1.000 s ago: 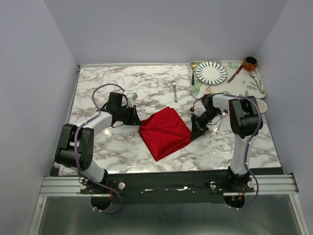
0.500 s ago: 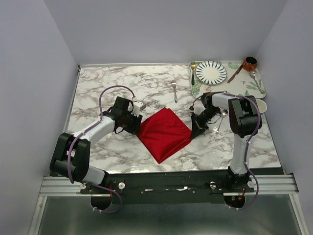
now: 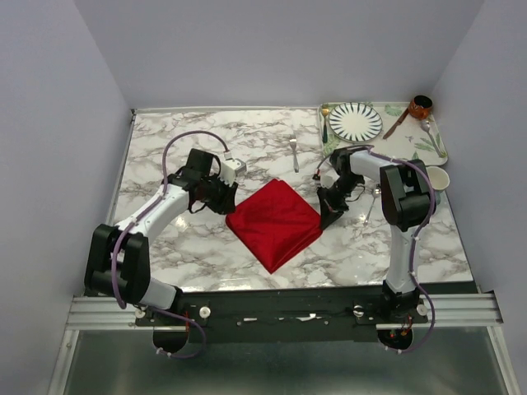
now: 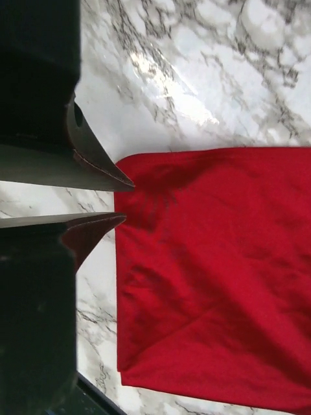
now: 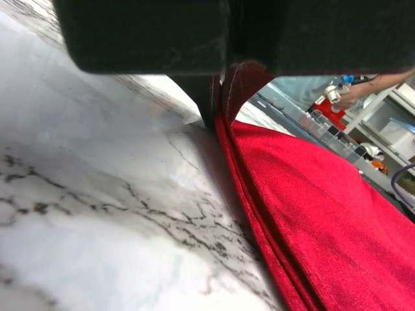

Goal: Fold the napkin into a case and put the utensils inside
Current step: Smooth out the lower triangle-folded napkin at the center of the board.

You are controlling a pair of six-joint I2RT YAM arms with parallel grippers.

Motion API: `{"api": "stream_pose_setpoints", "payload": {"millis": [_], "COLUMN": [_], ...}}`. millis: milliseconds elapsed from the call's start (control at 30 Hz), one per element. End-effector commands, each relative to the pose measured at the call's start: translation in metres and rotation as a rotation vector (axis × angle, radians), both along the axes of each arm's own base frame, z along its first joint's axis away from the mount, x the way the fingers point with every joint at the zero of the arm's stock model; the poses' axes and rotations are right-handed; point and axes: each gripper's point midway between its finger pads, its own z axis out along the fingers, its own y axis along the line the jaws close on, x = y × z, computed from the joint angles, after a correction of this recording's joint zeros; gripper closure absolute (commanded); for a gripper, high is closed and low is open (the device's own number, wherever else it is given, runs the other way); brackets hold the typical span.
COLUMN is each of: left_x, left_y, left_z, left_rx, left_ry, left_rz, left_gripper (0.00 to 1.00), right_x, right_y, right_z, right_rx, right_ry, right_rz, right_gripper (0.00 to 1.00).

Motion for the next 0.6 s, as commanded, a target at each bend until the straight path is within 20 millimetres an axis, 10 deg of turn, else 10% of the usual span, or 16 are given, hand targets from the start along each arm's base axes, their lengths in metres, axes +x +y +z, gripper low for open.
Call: {"api": "stream_pose_setpoints", "payload": {"millis": [0, 367, 567], "left_x": [-0.007, -0.030, -0.048], "left_y": [-0.011, 0.012, -0.001], "left_z": [-0.030, -0.067, -0.048], "left_rx": [0.010, 0.160, 0.101], "left_ry": [0.118, 0.272, 0.280], "left_rz": [-0.058, -0.062, -0.200], "left_gripper": [0.71, 0.82, 0.71], "right_x": [0.016, 0.064, 0.088], "right_y": [-0.011, 0.007, 0.022], "right_z": [-0.018, -0.009, 0.029], "right_rx": [-0.081, -0.087, -0.008], "right_ry": [-0.071, -0.209, -0.295], "right_rz": [0.066, 0.145, 0.134], "right_gripper": [0.99, 0.96, 0.59]}}
